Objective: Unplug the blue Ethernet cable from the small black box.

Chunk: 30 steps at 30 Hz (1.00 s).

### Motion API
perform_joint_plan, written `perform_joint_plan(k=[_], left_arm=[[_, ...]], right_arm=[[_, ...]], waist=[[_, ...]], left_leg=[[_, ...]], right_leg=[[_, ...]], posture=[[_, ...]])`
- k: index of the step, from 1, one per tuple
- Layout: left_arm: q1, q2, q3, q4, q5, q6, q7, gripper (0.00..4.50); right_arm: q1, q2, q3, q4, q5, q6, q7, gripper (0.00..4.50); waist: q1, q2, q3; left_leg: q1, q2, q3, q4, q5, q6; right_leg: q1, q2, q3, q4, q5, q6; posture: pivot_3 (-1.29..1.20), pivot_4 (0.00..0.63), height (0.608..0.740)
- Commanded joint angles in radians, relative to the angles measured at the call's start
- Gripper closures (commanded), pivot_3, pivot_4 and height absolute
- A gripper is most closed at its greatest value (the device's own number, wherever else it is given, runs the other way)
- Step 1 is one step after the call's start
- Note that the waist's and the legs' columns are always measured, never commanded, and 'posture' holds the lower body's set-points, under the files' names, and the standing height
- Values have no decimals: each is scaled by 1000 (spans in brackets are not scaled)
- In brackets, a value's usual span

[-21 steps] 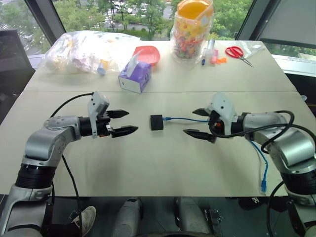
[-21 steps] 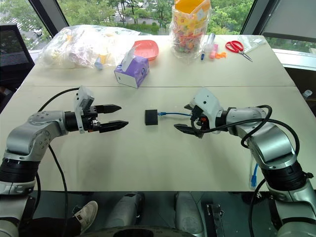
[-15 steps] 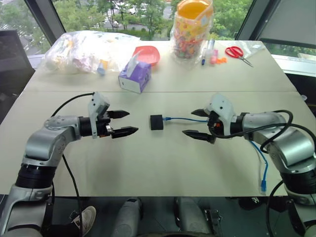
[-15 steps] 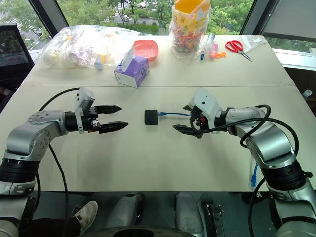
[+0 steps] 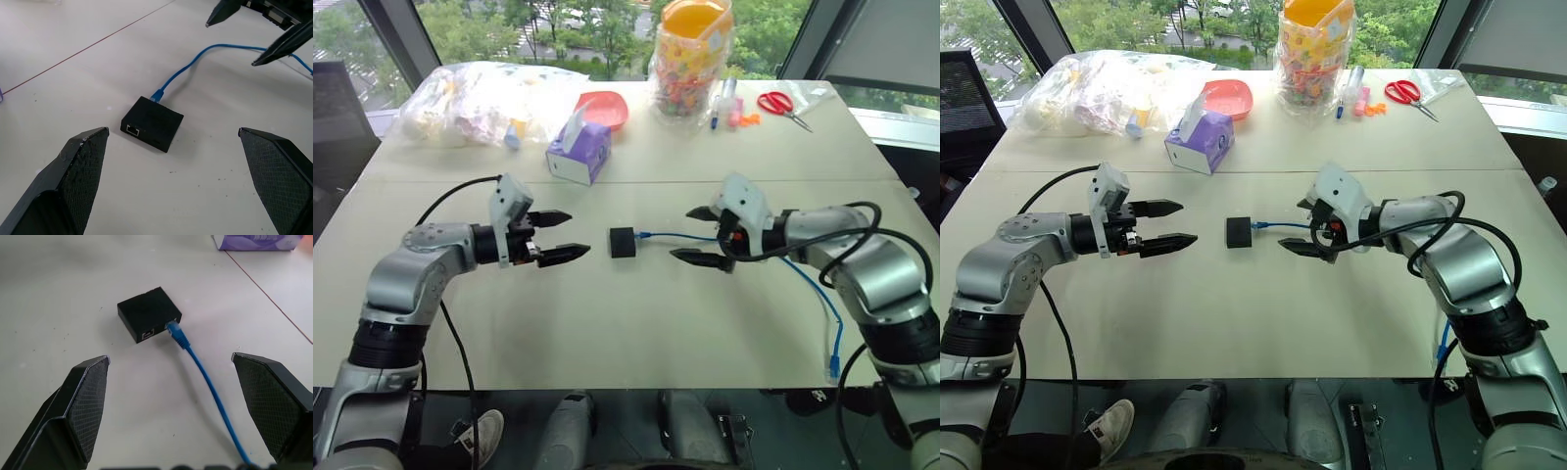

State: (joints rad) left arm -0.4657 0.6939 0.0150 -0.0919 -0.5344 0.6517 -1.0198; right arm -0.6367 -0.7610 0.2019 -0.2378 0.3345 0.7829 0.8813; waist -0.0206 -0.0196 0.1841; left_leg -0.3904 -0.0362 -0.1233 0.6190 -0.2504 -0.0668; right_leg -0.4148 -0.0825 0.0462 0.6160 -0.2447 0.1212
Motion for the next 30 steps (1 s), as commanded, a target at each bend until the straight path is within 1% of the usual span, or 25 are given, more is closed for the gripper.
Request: perform_joint_plan(k=[1, 4, 6, 9, 12, 13, 20, 24, 27, 30], left_arm=[[15, 4, 15, -60, -18, 4, 2, 37], [27, -1, 14, -69, -19, 4, 6, 37], [25, -5, 10, -70, -18, 3, 6, 37], [21, -7, 8, -70, -18, 4, 4, 37], [25, -6, 9, -76, -18, 5, 2, 37], [27, -5, 10, -79, -19, 6, 3, 37], [72, 2, 23, -127, -24, 15, 27, 37], [86, 7, 28, -144, -26, 20, 37, 37], [90, 12, 33, -150, -30, 22, 41, 37], [93, 19, 35, -151, -33, 21, 43, 37]], right_arm=[[-92, 25, 58, 107, -62, -82, 48, 286], [-203, 80, 154, 268, -133, -169, 121, 286], [-262, 122, 197, 372, -171, -220, 162, 286], [-315, 167, 226, 484, -208, -273, 209, 286], [-410, 269, 313, 724, -309, -385, 246, 286], [-425, 286, 321, 767, -326, -408, 257, 286], [-502, 412, 367, 1097, -487, -643, 208, 286], [-526, 458, 350, 1189, -515, -691, 219, 286], [-539, 464, 348, 1238, -555, -739, 202, 286], [-550, 457, 330, 1267, -567, -756, 209, 286]], waist=[[-1, 0, 0], [-3, 0, 0], [-3, 0, 0], [-2, 0, 0], [-3, 0, 0], [-5, 0, 0], [-25, 0, 0], [-28, 0, 0], [-36, 0, 0], [-38, 0, 0]], left_leg=[[0, 0, 0, 0, 0, 0], [0, 0, 0, 1, 0, 0], [0, 0, 0, 2, 0, 0], [0, 0, 0, 3, 0, 0], [0, 0, 0, 4, 0, 0], [0, 0, 0, 4, 0, 0], [1, -1, 0, 4, 1, -2], [6, -1, -1, 4, 2, -3], [18, -1, 0, 3, 2, -3], [18, -1, -1, 4, 2, -3]], right_leg=[[0, 0, 0, 0, 0, 0], [0, 0, 0, 1, 0, 0], [0, 0, 0, 2, 0, 0], [0, 0, 0, 3, 0, 0], [0, 0, 0, 3, 1, 1], [0, 0, 0, 3, 1, 0], [-2, 0, 1, 10, 1, 0], [0, 1, 1, 15, 1, 0], [12, 1, 2, 14, 1, -1], [12, 1, 2, 14, 1, -1]], posture=[[0, 150, 740], [0, 150, 740], [0, 150, 740], [0, 150, 740], [0, 150, 740], [0, 150, 740], [0, 150, 740], [0, 150, 740], [0, 150, 740], [0, 150, 740]])
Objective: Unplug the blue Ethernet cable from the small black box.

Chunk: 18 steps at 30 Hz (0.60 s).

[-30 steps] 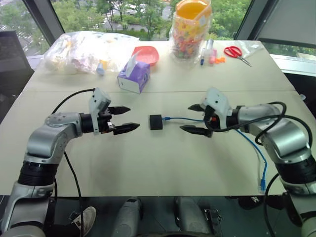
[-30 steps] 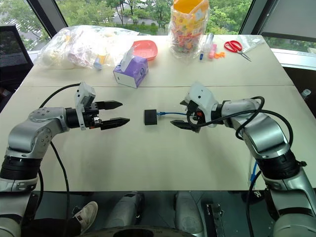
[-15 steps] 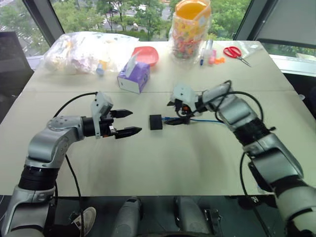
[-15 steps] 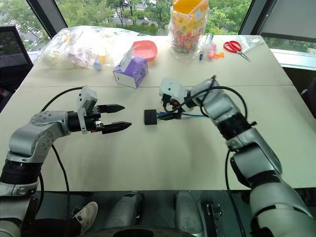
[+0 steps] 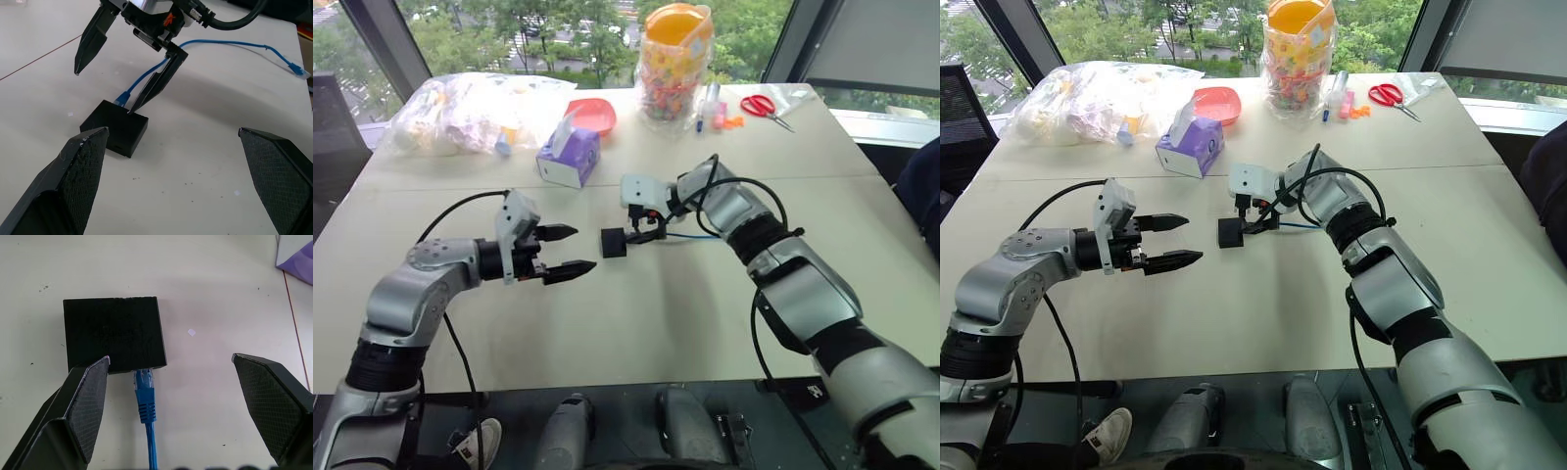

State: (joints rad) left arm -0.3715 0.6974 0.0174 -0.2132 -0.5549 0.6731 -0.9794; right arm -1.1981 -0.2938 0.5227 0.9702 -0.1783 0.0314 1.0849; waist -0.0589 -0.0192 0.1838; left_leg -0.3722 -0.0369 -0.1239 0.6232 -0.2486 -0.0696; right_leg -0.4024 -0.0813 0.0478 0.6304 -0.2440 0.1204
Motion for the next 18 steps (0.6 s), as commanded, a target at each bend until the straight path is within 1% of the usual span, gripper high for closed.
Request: perform_joint_plan(k=[1, 9, 12, 17, 18], left_arm=[[-1, 16, 32, -30, -14, -1, 3, 37], [-29, 13, 13, -2, -3, -17, -5, 37], [-35, 12, 9, 3, -1, -20, -7, 37], [-41, 12, 5, 8, 2, -24, -10, 37], [-42, 12, 3, 8, 5, -25, -9, 9]], right_arm=[[10, -11, 4, 63, -56, -8, 9, 286], [10, -31, -26, 81, -93, -24, 44, 286], [15, -8, -45, 89, -89, -14, 20, 286], [4, 68, -119, 106, -32, 76, 29, 286], [-1, 81, -137, 110, -20, 100, 32, 546]], waist=[[0, 0, 0], [-8, 1, 1], [-10, 1, 1], [-16, 1, 1], [-17, 1, 1]], left_leg=[[0, 0, 0, 1, 0, 0], [-3, 0, 0, 0, 0, 0], [-3, 0, 0, 0, 0, 0], [-2, 0, 0, 0, 0, 0], [-2, 0, 0, 0, 0, 0]], right_leg=[[0, 0, 0, 0, 0, 0], [-3, 0, 1, 1, 0, 0], [-3, 0, 1, 0, 0, 0], [-3, 0, 1, 0, 0, 0], [-3, 1, 1, 1, 0, 0]], posture=[[0, 150, 740], [0, 150, 740], [0, 150, 740], [0, 150, 740], [0, 150, 740]])
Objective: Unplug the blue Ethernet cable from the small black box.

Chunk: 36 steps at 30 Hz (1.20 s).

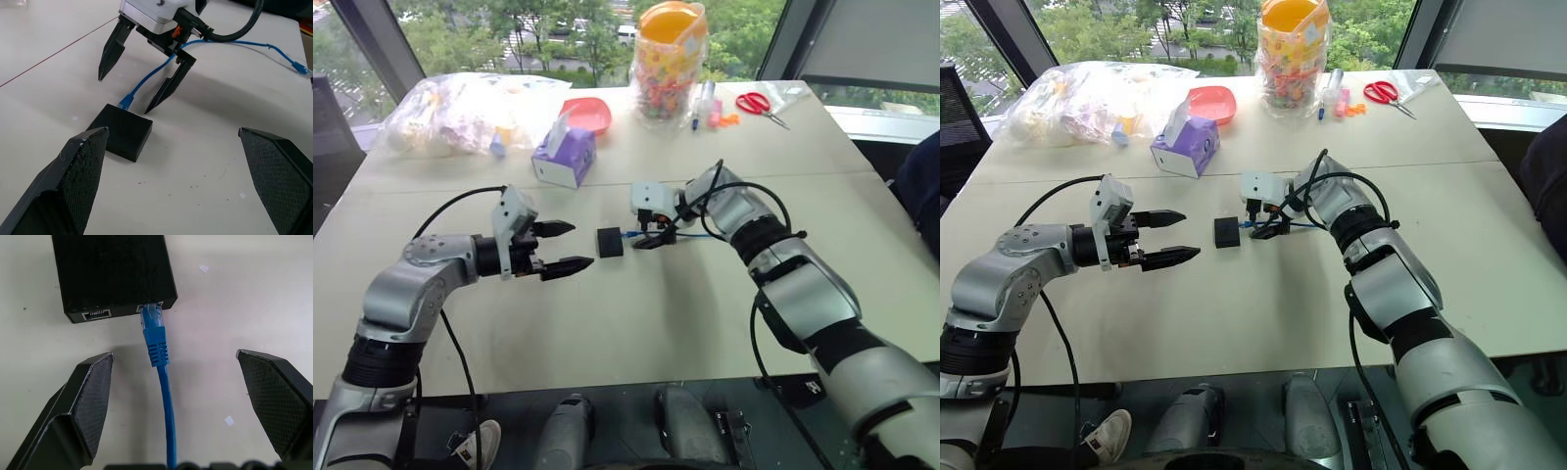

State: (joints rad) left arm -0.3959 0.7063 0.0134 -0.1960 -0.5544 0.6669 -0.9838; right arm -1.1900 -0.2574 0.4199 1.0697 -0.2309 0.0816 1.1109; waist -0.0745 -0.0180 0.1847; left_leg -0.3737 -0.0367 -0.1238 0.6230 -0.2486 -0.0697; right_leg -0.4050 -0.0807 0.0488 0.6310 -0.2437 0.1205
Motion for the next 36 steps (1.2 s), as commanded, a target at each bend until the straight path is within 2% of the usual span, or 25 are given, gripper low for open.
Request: perform_joint_plan(k=[1, 3, 8, 9, 12, 15, 18, 20, 25, 29, 36], left_arm=[[-18, 3, 7, -11, 5, -19, -3, 0], [-20, 4, 9, -12, 3, -16, -1, 0], [-19, 7, 18, -13, -5, -4, 3, 0], [-26, 0, 29, -12, -22, 12, 9, 0], [-56, -16, 58, -8, -71, 61, 28, 0], [-111, -31, 90, 22, -123, 115, 45, 0], [-171, -28, 78, 75, -120, 131, 30, 0], [-204, -30, 68, 101, -126, 143, 14, 0], [-292, -43, 54, 190, -137, 168, -33, 0], [-340, -53, 32, 241, -122, 163, -69, 0], [-361, -78, 23, 244, -149, 210, -113, 0]], right_arm=[[-13, 54, -50, 15, 42, 71, 9, 849], [-16, 63, -67, 17, 46, 93, 15, 1692], [15, 68, -68, -39, 42, 112, 39, 4296], [28, 64, -63, -70, 37, 115, 34, 4412], [77, 40, -51, -201, 17, 106, -4, 4412], [180, 24, -142, -469, 53, 70, -164, 4412], [368, -80, -202, -863, 28, 36, -234, 4412], [460, -124, -232, -1018, 4, -1, -303, 4412], [623, -220, -242, -1205, -109, -159, -465, 4412], [703, -246, -225, -1310, -127, -190, -481, 4412], [711, -268, -203, -1354, -156, -229, -488, 4412]], waist=[[-3, 0, 0], [-4, 0, 0], [3, 0, 0], [3, 0, 0], [6, 0, 0], [6, 0, 1], [12, 1, 1], [21, 1, 1], [28, 0, 1], [27, 0, 1], [31, -1, 2]], left_leg=[[0, 0, 0, 0, 0, 0], [0, 1, 0, -1, 0, 0], [-1, 0, 0, -1, 0, 0], [-1, 0, 0, -1, 0, 0], [-2, 0, 0, -1, 0, 0], [-2, 0, -1, 0, 0, 0], [-5, 0, -2, 0, 0, 0], [-8, -1, -2, 0, 0, 0], [-9, -1, -1, 1, 0, 0], [-9, -1, 0, 2, 0, 0], [-10, -1, 0, 5, 0, 0]], right_leg=[[0, 0, 0, 0, 0, 0], [-1, 1, 0, 1, 0, 0], [-2, 0, 0, 0, 0, 0], [-2, 0, 0, 0, 0, 0], [-2, 0, 0, 0, 0, 0], [-2, 0, 0, 0, 0, 0], [-5, 0, -1, 0, 0, 0], [-6, -1, -1, 0, 0, 1], [-6, -1, -1, -1, 0, 1], [-6, -1, 0, -1, -1, 1], [-5, -1, 0, -1, 0, 1]], posture=[[0, 150, 740], [0, 150, 740], [0, 150, 740], [0, 150, 740], [0, 150, 740], [0, 150, 740], [0, 150, 740], [0, 150, 740], [0, 150, 740], [0, 150, 740], [0, 150, 740]])
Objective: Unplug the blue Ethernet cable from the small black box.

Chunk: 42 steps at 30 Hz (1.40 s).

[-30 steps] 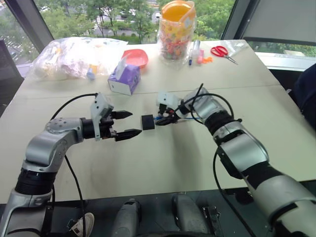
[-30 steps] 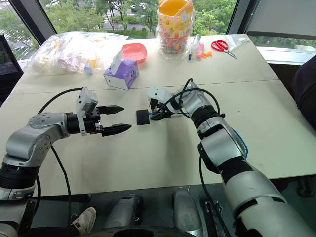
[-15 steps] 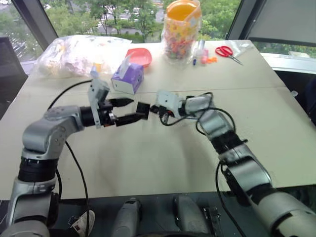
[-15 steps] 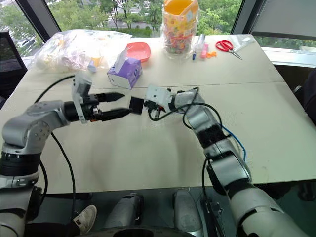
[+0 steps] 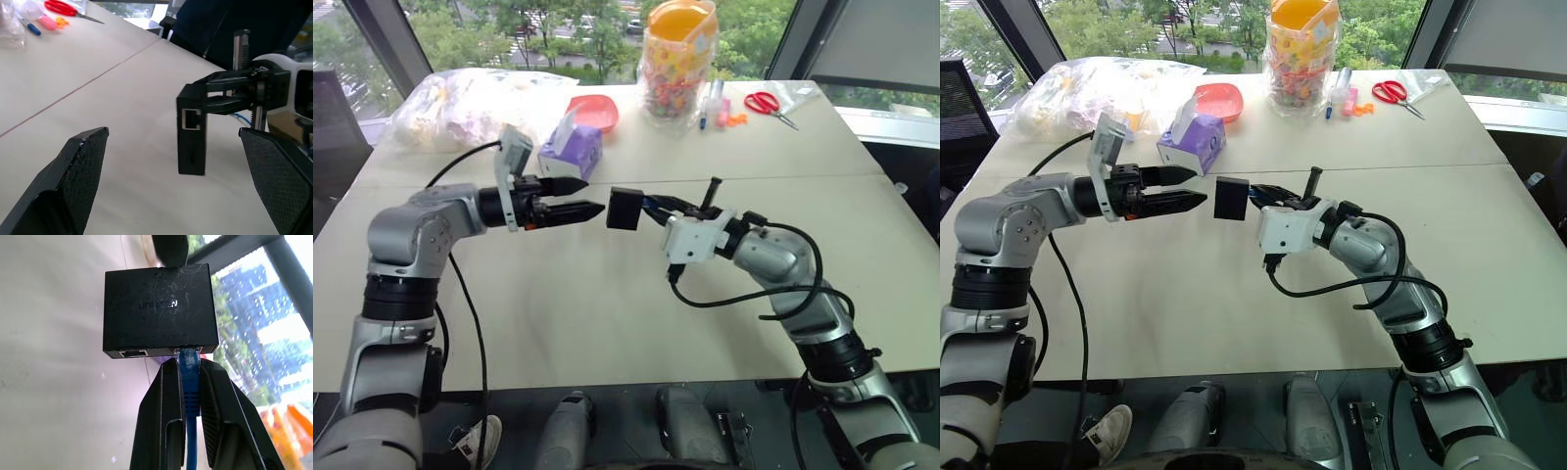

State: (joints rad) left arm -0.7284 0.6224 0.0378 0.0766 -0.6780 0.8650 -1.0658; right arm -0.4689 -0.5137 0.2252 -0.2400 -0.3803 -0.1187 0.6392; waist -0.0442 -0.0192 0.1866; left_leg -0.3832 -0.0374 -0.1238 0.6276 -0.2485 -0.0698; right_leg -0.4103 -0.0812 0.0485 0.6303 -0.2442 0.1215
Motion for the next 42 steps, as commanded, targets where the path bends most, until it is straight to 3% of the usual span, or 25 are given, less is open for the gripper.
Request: perform_joint_plan(k=[1, 13, 23, 30, 37, 39, 42], left_arm=[[-26, 4, -4, -32, -27, 14, -38, 0], [5, -16, -50, -48, 16, -43, -58, 0], [27, -40, -62, -66, 33, -57, -51, 4040], [23, -29, -60, -45, 53, -70, -58, 4037], [12, 19, -63, -25, 49, -67, -130, 4037], [12, 44, -71, -23, 54, -76, -171, 4037], [10, 64, -73, -27, 51, -89, -218, 4037]], right_arm=[[-15, -15, -2, -48, -10, -36, -13, 4412], [-25, -25, 24, -63, -6, -62, 12, 4412], [-40, -22, 16, -72, 4, -47, 26, 4500], [-59, -18, -11, -127, 151, 192, 166, 4500], [-118, -92, -58, -228, 395, 617, 371, 1237], [-152, -105, -112, -238, 540, 842, 418, 234], [-233, -51, -220, -199, 741, 1178, 401, 234]], waist=[[1, 0, 0], [1, 0, 0], [1, -1, 0], [1, -1, 0], [1, -1, 1], [1, -1, 1], [0, 0, 1]], left_leg=[[0, 0, 0, 0, 0, 0], [0, 0, 0, 0, 0, 0], [0, 0, 0, 1, 0, 0], [-1, 0, -1, 1, 0, 0], [-1, 0, -1, 1, 0, 0], [-2, 0, -2, 1, 0, 0], [-3, 0, -2, 2, 0, 0]], right_leg=[[0, 0, 0, 0, 0, 0], [0, 0, 0, 0, 0, 0], [0, 0, 0, 0, 0, 0], [0, 0, 0, 0, 0, 0], [0, 0, -1, 0, 0, 0], [0, 0, -1, 0, 0, 0], [-1, 0, -1, 0, 0, 0]], posture=[[0, 150, 740], [0, 150, 740], [0, 150, 740], [0, 150, 740], [0, 150, 740], [0, 150, 740], [0, 150, 740]])
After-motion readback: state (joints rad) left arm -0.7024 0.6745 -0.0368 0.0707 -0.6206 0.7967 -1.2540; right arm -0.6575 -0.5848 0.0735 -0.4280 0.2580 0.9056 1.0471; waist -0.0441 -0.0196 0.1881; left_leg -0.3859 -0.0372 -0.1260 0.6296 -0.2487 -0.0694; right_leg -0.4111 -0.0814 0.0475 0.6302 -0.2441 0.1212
